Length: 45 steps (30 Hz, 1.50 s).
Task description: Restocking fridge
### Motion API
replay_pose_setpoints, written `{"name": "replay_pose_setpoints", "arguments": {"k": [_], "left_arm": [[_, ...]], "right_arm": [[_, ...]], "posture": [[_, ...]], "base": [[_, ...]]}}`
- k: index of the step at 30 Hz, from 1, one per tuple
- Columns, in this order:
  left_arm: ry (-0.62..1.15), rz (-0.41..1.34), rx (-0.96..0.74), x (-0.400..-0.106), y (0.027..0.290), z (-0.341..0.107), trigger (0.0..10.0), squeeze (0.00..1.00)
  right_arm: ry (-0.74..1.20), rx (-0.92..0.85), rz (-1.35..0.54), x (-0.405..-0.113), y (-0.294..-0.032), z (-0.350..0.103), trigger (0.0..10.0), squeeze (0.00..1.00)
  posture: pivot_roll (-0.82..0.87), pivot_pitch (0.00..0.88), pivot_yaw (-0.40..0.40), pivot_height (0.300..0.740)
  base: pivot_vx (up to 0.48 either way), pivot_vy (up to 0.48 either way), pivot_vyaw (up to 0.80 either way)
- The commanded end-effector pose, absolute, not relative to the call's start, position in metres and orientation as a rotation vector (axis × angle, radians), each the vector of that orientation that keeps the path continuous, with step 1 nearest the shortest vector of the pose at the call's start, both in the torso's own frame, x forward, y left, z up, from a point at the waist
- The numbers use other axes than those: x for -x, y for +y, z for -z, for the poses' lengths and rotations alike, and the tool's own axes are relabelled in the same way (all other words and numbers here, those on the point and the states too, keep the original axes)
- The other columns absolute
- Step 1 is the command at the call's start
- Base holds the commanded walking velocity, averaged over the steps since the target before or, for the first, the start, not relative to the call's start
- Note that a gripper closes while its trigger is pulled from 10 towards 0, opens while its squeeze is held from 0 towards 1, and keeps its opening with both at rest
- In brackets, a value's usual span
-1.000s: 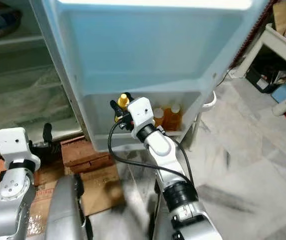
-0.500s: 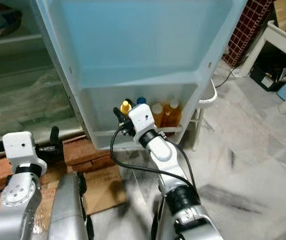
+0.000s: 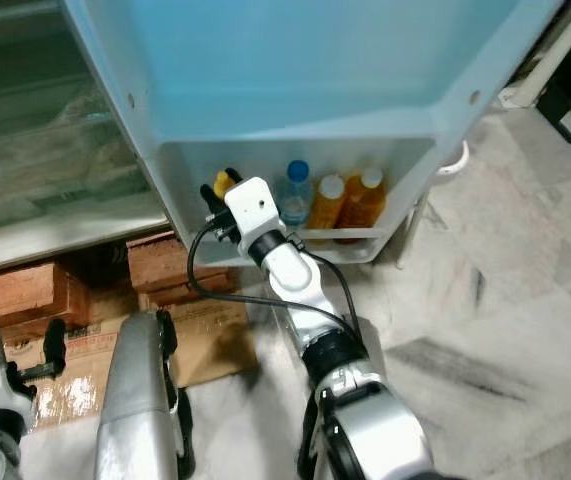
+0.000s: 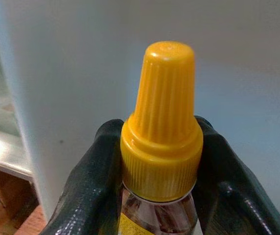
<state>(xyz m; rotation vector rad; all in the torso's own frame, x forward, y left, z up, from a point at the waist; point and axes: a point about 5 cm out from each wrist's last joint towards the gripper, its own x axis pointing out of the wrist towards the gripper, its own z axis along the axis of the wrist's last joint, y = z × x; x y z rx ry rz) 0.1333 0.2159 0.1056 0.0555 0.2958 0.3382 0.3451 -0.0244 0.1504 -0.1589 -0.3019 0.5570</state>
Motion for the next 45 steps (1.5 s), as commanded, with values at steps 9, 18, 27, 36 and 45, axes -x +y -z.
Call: {"name": "replay_pose_setpoints", "arguments": {"k": [9,18,27,36,45], "left_arm": [[0.327,-0.277,-0.08,-0.126,0.208,-0.112,10.0,0.0],[0.343,-0.283,-0.084,-0.121,0.208,-0.114,10.0,0.0],[0.332,-0.27,-0.085,-0.131,0.207,-0.111,10.0,0.0],[0.283,-0.262,-0.079,-0.16,0.206,-0.104,10.0,0.0],[0.223,-0.247,-0.05,-0.194,0.202,-0.1,10.0,0.0]], "right_arm": [[-0.222,0.271,-0.378,-0.36,-0.04,-0.137,10.0,0.0],[0.007,0.223,-0.318,-0.349,-0.045,-0.094,10.0,0.0],[0.065,0.127,-0.27,-0.356,-0.055,-0.095,10.0,1.0],[-0.074,0.133,-0.305,-0.367,-0.075,-0.12,10.0,1.0],[-0.201,0.151,-0.383,-0.351,-0.094,-0.122,10.0,1.0]], "posture": [[0.33,0.381,-0.031,0.511],[0.35,0.39,-0.038,0.511],[0.31,0.366,-0.042,0.511],[0.23,0.283,-0.06,0.511],[0.14,0.151,-0.07,0.511]], "base": [[0.0,0.0,0.0],[0.0,0.0,0.0],[0.0,0.0,0.0],[0.0,0.0,0.0],[0.0,0.0,0.0]]}}
